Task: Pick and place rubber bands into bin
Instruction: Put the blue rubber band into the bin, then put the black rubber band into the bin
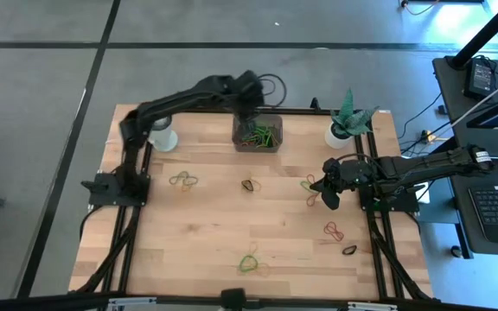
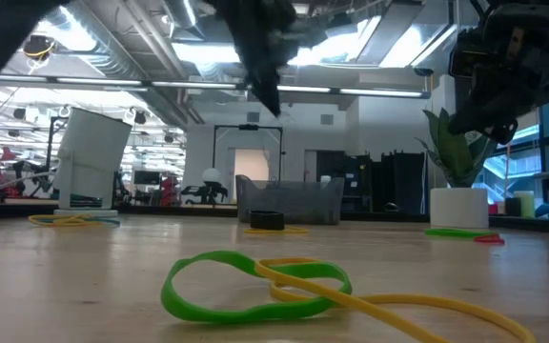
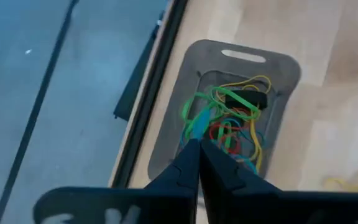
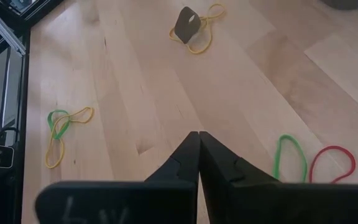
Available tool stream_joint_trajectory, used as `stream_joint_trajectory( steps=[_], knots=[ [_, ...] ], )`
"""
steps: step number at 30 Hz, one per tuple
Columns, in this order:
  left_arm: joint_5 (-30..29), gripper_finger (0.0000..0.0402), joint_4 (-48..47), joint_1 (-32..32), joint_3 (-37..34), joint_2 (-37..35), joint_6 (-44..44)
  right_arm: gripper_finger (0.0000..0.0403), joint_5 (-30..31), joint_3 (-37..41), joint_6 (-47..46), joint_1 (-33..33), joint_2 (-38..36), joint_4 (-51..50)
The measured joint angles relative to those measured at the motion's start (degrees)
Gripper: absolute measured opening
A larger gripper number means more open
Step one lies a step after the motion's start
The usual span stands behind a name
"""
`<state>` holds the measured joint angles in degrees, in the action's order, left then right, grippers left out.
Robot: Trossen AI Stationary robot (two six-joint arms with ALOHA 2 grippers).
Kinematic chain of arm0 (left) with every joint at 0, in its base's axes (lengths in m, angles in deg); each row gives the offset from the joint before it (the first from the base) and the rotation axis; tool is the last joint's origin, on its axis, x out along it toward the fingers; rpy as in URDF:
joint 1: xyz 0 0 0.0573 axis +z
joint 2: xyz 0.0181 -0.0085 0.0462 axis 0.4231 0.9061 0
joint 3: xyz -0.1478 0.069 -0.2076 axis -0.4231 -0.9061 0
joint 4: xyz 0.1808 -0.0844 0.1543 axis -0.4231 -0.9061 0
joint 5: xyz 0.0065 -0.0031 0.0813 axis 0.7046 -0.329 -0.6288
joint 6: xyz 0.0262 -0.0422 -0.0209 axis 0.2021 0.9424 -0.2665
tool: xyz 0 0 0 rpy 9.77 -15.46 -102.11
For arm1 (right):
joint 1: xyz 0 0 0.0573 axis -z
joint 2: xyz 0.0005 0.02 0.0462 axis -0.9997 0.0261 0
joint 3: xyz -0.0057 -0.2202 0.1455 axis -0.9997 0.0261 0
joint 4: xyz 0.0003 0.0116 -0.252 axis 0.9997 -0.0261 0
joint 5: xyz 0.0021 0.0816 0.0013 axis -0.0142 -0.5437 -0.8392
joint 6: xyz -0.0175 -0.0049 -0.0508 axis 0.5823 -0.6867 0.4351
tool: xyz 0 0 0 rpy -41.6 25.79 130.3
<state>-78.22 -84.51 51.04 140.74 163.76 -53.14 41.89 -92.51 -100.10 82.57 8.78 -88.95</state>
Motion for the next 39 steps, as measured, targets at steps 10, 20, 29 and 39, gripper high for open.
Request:
stream_joint_trajectory(
  steps=[10,20,29,39],
  knots=[
    [1.9,0.0003,0.5,0.9,3.4,14.2,-7.9,0.0012,0.2,0.0,-3.1,0.0,0.0,0.3],
    [2.1,0.0017,1.8,1.1,3.4,21.1,-8.2,0.0012,2.7,0.0,-3.1,0.0,0.0,0.3],
    [3.4,0.0091,2.9,1.1,3.4,21.6,-7.7,0.0012,2.7,0.0,-2.9,0.0,0.0,0.1],
    [1.7,0.0156,-0.4,0.7,5.0,20.0,-7.0,0.0012,2.7,0.0,-2.8,0.0,0.0,0.1]
  ],
)
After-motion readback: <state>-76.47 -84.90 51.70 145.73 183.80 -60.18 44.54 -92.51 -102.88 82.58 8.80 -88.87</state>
